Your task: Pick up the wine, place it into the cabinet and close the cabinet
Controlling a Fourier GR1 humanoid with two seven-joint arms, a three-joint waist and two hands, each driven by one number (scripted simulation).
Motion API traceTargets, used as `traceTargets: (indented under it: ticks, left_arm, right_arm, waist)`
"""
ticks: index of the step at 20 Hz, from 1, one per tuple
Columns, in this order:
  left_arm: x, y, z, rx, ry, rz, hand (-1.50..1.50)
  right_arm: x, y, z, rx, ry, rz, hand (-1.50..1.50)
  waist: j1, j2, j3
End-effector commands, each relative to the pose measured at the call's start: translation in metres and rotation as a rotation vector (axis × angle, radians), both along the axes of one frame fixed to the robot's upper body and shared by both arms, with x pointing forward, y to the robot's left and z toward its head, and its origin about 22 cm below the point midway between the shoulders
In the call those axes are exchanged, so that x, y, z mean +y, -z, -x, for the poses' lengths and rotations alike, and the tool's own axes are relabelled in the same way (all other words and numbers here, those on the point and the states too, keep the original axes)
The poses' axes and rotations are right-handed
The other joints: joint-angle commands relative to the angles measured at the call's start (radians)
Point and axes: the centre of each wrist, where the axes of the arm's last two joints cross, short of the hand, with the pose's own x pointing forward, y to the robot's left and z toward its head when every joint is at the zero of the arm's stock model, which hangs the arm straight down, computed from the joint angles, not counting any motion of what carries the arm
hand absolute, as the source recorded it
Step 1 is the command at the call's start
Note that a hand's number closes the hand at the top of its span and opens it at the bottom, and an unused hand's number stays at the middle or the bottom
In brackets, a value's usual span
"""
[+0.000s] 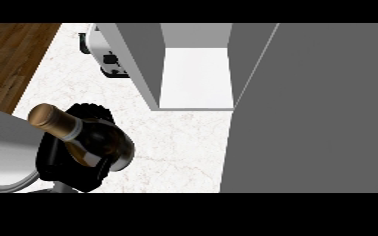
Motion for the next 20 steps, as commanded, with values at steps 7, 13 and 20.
traceTargets:
  ticks: [7, 13, 20]
  left_arm:
    - [-0.076, -0.063, -0.013, -0.01, 0.12, 0.042, 1.5]
    - [-0.11, -0.085, -0.007, 0.006, 0.108, 0.069, 1.5]
    - [-0.166, -0.101, -0.031, -0.009, 0.072, 0.041, 1.5]
  right_arm:
    - [-0.006, -0.007, 0.025, -0.013, -0.032, -0.022, -1.5]
    - [-0.015, -0.005, 0.014, -0.028, -0.033, -0.036, -1.5]
    - [-0.008, -0.005, 0.017, -0.044, -0.043, -0.023, -1.5]
  waist:
    - [-0.008, 0.001, 0.0]
    - [-0.004, 0.001, 0.0]
    - [-0.013, 0.002, 0.0]
